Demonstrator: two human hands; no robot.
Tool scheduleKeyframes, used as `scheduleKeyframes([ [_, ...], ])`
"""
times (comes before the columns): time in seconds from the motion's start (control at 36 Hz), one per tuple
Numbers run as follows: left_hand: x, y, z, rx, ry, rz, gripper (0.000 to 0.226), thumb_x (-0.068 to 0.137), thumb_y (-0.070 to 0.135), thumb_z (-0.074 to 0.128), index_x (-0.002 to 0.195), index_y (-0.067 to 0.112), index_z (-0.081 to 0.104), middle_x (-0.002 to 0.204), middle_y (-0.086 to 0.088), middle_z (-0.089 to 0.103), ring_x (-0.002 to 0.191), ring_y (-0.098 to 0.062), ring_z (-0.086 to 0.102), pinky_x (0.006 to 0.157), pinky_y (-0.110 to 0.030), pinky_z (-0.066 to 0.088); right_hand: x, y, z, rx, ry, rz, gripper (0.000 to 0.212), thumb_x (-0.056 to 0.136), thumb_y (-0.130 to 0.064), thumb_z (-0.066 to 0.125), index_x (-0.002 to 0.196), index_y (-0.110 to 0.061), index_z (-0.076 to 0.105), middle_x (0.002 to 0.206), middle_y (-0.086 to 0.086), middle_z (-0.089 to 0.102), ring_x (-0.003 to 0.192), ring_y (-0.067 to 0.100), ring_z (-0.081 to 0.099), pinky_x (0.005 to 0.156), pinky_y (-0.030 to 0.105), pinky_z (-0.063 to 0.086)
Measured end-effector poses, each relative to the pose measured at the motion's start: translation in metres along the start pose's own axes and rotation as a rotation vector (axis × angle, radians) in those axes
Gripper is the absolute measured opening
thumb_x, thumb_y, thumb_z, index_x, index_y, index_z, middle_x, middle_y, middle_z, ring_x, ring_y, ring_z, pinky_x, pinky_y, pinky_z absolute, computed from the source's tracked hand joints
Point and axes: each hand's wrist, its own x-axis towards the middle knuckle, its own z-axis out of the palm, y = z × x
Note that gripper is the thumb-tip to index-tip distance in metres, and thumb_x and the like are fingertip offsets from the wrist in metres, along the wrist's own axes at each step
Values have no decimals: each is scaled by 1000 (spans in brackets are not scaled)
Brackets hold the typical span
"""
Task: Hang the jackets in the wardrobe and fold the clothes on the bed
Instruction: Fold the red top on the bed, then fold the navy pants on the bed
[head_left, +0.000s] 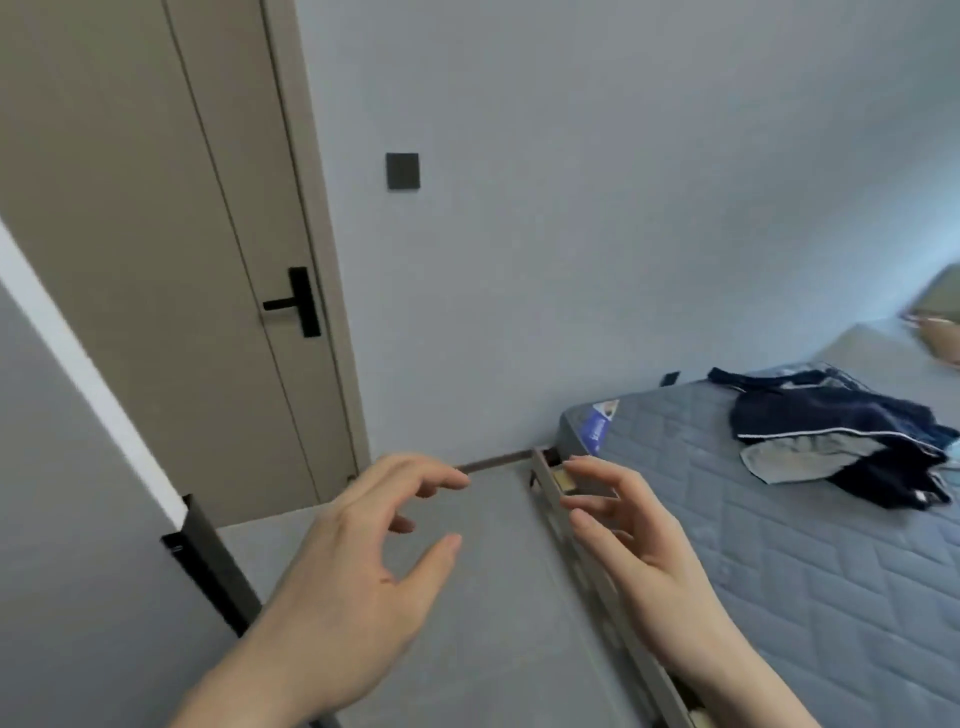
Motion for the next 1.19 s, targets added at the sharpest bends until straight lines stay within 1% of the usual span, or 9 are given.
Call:
scheduleKeyframes([
  [0.08, 35, 3, 38, -26, -109, 49, 32, 93, 30, 68, 117, 48, 58, 131, 31, 52, 123, 6, 49, 75, -10, 50, -3, 9, -33, -9, 98, 78, 38, 97, -17, 65, 122, -45, 63, 123, -16, 64, 111, 6, 66, 86, 18, 52],
  [0.19, 82, 9, 88, -57, -215, 77, 29, 94, 29, 67, 114, 48, 58, 128, 33, 51, 124, 8, 48, 77, -15, 49, 3, 26, -77, -19, 181, 133, 36, 97, -18, 65, 117, -48, 63, 121, -21, 63, 111, -2, 63, 80, 9, 48],
  [0.31, 125, 17, 135, -78, -264, 108, 28, 93, 26, 68, 112, 45, 60, 126, 33, 50, 123, 10, 48, 82, -15, 45, 23, 53, -123, -23, 256, 159, 34, 96, -17, 67, 123, -39, 63, 122, -21, 63, 111, -2, 64, 79, 9, 49],
  [0.42, 171, 22, 179, -74, -287, 106, 29, 93, 24, 67, 113, 44, 60, 126, 34, 49, 123, 10, 47, 88, -16, 44, 53, 83, -167, -39, 273, 187, 34, 96, -21, 67, 122, -43, 62, 126, -24, 59, 112, -4, 62, 80, 11, 50],
  [0.81, 311, 25, 304, -82, -345, 78, 42, 88, 13, 67, 110, 48, 60, 124, 32, 50, 120, 7, 50, 87, -14, 43, 170, 159, -298, -123, 245, 214, 34, 96, -23, 66, 120, -46, 59, 130, -28, 53, 112, -5, 60, 79, 14, 51],
  [0.86, 332, 23, 319, -91, -363, 76, 46, 87, 9, 65, 110, 48, 60, 125, 31, 50, 120, 7, 50, 86, -15, 44, 182, 170, -308, -116, 265, 237, 35, 96, -23, 67, 120, -47, 59, 128, -23, 56, 107, -3, 62, 75, 14, 50],
  [0.94, 366, 18, 342, -95, -403, 80, 47, 85, 8, 61, 113, 46, 60, 127, 30, 50, 120, 8, 50, 86, -19, 50, 199, 187, -322, -89, 308, 284, 36, 95, -23, 69, 119, -47, 61, 122, -14, 61, 88, -5, 65, 64, 11, 47],
  [1.06, 415, 6, 371, -109, -456, 103, 47, 85, 6, 59, 114, 43, 61, 126, 31, 50, 120, 9, 50, 88, -17, 48, 230, 212, -338, -96, 368, 323, 35, 95, -22, 69, 120, -44, 61, 122, -13, 60, 83, -6, 63, 62, 11, 46],
  [1.19, 477, -21, 400, -101, -541, 125, 43, 87, 12, 60, 116, 44, 59, 126, 32, 47, 119, 8, 49, 85, -14, 47, 280, 240, -346, -134, 407, 348, 33, 95, -23, 69, 120, -43, 61, 127, -24, 55, 105, -7, 62, 78, 10, 48],
])
